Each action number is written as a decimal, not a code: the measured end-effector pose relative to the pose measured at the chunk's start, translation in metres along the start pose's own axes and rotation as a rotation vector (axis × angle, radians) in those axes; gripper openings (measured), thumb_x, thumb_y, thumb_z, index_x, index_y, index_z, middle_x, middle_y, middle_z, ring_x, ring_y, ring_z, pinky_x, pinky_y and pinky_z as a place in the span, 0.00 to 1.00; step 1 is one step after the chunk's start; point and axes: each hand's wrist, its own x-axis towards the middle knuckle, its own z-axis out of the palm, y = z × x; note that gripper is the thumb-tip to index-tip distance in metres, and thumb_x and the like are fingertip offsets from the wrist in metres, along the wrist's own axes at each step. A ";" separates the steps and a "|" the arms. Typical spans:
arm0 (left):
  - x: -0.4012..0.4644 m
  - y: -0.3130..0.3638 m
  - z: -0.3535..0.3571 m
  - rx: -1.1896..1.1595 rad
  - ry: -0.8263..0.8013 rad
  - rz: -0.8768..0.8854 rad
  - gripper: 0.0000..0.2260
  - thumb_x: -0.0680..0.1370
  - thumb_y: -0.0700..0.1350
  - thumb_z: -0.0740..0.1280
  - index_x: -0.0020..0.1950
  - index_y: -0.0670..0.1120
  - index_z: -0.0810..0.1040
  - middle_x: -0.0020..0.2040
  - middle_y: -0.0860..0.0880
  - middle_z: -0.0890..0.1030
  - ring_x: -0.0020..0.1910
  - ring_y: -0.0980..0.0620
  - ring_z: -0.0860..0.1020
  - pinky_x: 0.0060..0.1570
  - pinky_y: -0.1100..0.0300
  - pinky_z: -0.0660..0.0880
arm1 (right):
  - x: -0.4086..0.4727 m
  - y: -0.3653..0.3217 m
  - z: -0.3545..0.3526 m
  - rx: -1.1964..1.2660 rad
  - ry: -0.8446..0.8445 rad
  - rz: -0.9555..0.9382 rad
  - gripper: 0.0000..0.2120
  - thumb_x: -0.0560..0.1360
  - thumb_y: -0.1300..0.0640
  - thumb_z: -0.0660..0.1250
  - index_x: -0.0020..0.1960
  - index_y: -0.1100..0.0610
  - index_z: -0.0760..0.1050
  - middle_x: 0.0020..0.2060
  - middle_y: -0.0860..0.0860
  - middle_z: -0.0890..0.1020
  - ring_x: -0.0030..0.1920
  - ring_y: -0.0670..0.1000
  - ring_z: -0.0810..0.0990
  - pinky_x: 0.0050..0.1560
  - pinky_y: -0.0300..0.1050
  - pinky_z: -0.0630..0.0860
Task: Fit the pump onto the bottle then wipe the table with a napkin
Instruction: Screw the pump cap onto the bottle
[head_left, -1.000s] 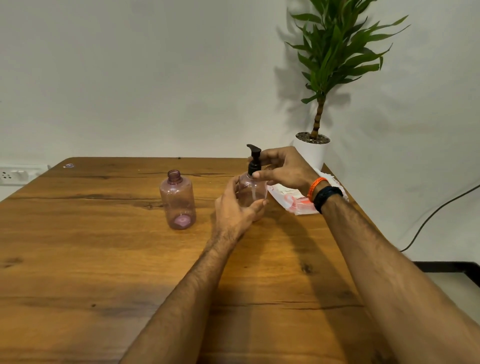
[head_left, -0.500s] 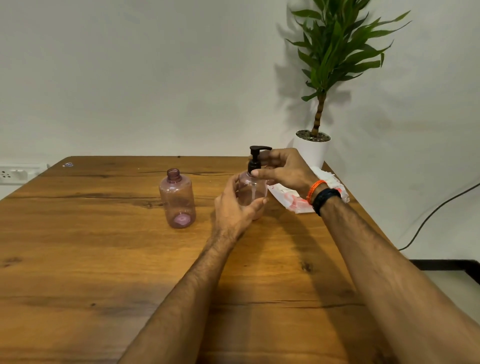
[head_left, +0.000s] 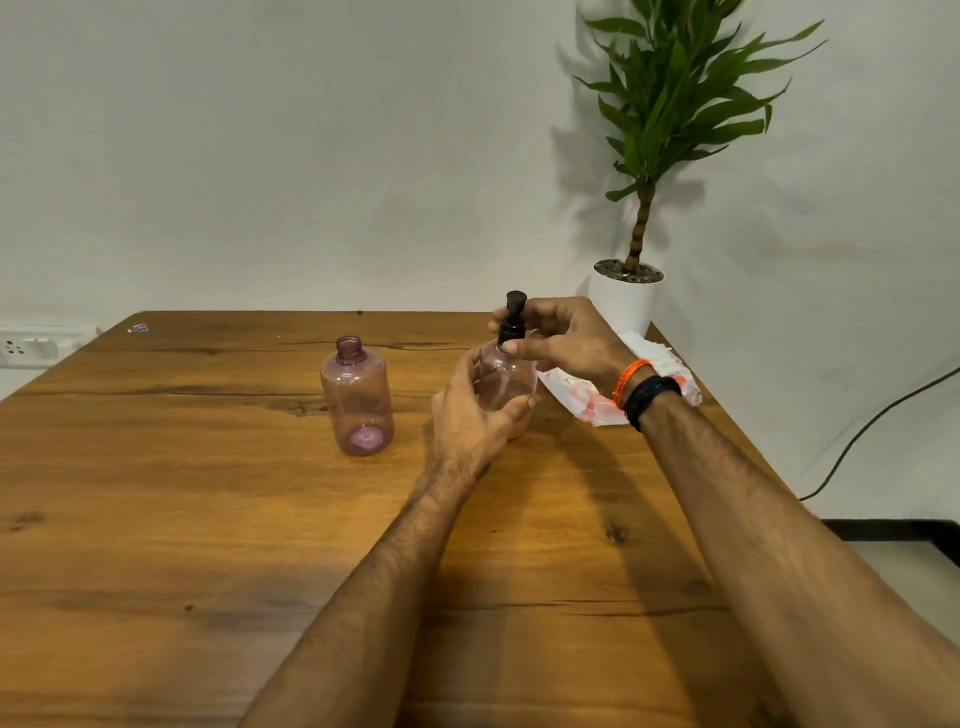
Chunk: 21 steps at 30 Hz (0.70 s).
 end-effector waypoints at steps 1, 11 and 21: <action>0.000 0.000 0.000 -0.001 0.000 0.000 0.35 0.64 0.56 0.79 0.68 0.55 0.69 0.62 0.51 0.79 0.53 0.59 0.73 0.50 0.60 0.73 | 0.000 0.000 -0.001 0.007 0.007 -0.003 0.17 0.70 0.62 0.75 0.58 0.57 0.80 0.52 0.52 0.85 0.46 0.45 0.82 0.37 0.35 0.76; -0.001 0.001 -0.001 0.011 0.009 0.011 0.34 0.65 0.56 0.78 0.67 0.57 0.69 0.62 0.52 0.79 0.55 0.58 0.73 0.53 0.58 0.73 | 0.007 0.001 0.006 -0.050 0.180 0.027 0.21 0.59 0.52 0.83 0.47 0.55 0.80 0.40 0.49 0.84 0.37 0.44 0.80 0.33 0.37 0.75; -0.004 0.006 -0.003 -0.008 0.000 0.014 0.34 0.64 0.55 0.79 0.68 0.56 0.69 0.62 0.51 0.79 0.55 0.58 0.74 0.56 0.52 0.78 | 0.002 0.002 0.003 0.051 0.121 0.019 0.19 0.65 0.62 0.79 0.56 0.60 0.82 0.48 0.54 0.86 0.43 0.45 0.84 0.35 0.36 0.76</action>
